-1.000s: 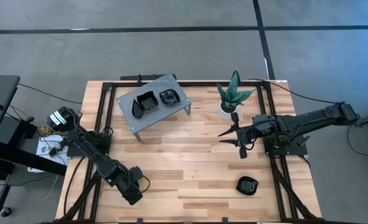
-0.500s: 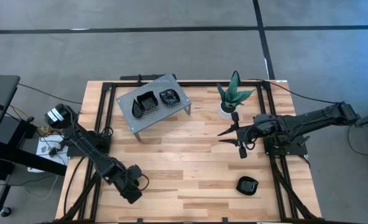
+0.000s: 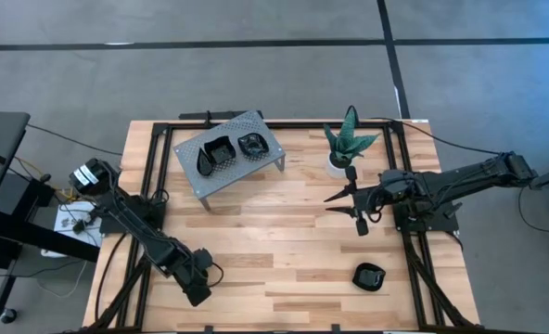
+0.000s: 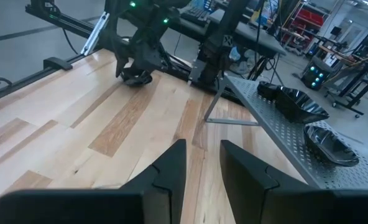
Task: Pick & Place Mini shaped plates
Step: Stack the black leaf-shaped plate on the black leaf-shaped plate on the shelf
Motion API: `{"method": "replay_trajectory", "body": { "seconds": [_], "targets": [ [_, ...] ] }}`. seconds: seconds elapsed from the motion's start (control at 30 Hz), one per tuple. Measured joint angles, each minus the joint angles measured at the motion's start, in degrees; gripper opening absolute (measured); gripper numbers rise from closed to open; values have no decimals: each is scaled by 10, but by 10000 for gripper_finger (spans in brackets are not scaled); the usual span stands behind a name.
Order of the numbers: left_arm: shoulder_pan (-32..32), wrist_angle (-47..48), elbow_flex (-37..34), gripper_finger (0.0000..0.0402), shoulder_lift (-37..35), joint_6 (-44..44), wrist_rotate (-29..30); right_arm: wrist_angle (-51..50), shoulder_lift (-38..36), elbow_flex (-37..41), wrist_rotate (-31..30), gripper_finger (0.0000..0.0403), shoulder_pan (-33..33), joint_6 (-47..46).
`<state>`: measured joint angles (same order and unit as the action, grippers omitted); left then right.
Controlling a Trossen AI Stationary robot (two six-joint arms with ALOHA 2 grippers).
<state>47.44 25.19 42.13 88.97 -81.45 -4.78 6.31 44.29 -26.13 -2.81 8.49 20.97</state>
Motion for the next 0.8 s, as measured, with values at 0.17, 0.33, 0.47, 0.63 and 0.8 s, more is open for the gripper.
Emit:
{"method": "replay_trajectory", "body": {
  "seconds": [0.17, 0.33, 0.47, 0.63, 0.8],
  "targets": [
    [0, 26, 30, 118, 23, 17, -1, 0, 0, 0, 0, 92, 0, 0],
    [0, 93, 49, 117, 36, 17, -1, 0, 0, 0, 0, 92, 0, 0],
    [0, 98, 49, 104, 34, 15, 0, 0, 0, 0, 0, 92, 0, 0],
    [0, 101, 57, 71, 33, 16, -2, 0, 0, 0, 0, 92, 0, 0],
    [0, 99, 70, 31, 33, 16, -3, 0, 0, 0, 0, 92, 0, 0]
  ]
}}
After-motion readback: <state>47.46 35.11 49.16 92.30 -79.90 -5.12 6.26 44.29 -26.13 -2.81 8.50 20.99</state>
